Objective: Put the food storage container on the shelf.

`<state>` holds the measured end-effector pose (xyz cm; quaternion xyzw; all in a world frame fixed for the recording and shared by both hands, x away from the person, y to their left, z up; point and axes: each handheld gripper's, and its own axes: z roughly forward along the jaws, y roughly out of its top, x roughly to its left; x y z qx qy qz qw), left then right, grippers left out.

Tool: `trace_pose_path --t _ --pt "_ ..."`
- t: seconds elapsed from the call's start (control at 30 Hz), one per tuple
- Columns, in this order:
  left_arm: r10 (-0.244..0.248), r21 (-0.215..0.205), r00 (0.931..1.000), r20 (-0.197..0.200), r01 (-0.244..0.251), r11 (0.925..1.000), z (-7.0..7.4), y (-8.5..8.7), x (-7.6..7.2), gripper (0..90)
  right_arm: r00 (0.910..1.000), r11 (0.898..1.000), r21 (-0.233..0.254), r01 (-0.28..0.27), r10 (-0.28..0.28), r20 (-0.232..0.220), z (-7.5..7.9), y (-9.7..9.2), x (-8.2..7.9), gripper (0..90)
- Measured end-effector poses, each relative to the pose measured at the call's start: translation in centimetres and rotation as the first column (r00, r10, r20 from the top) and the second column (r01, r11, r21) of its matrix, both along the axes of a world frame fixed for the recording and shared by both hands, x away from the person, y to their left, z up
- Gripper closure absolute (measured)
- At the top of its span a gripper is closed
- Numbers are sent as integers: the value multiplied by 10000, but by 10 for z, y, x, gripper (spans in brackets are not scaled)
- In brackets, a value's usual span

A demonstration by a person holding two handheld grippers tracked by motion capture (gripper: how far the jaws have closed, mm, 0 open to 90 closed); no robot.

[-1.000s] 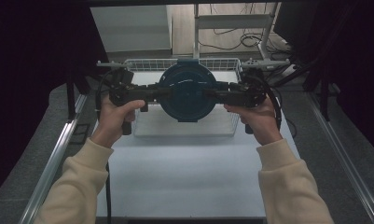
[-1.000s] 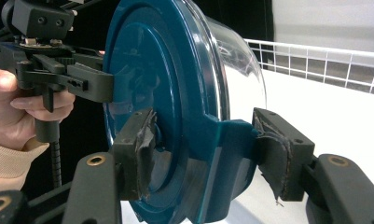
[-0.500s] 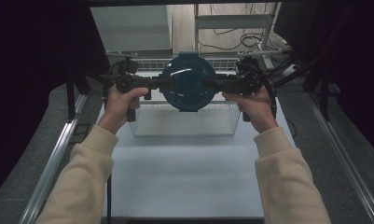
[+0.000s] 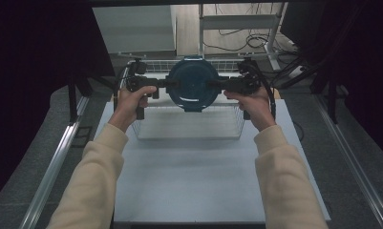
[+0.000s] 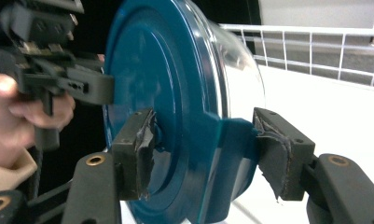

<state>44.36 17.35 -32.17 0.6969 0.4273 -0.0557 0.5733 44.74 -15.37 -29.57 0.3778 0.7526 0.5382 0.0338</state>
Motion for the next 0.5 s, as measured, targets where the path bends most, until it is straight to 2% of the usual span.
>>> trace_pose_path --t 0.17,0.23,0.27,0.43,0.47,0.5 --pt "51 -342 9996 -267 -60 9994 -4 3 8 410 9996 9995 225 229 -225 -165 -2 2 5 407" --pt "233 -573 9981 -563 -266 9980 -5 2 14 408 9959 9966 579 592 -550 -719 -4 1 11 405" --pt "233 -573 9981 -563 -266 9980 -5 2 14 408 9959 9966 579 592 -550 -719 -4 1 11 405" --pt "498 -734 9942 -958 -569 9957 -5 -2 23 404 9838 9886 1145 977 -785 -1611 -9 -4 21 401" --pt "553 -795 9932 -1025 -636 9948 -6 -3 25 401 9760 9832 1364 1214 -932 -1969 -12 -6 25 400" --pt "600 -866 9919 -1120 -699 9938 -7 -3 27 401 9760 9832 1364 1214 -932 -1969 -12 -6 25 400"
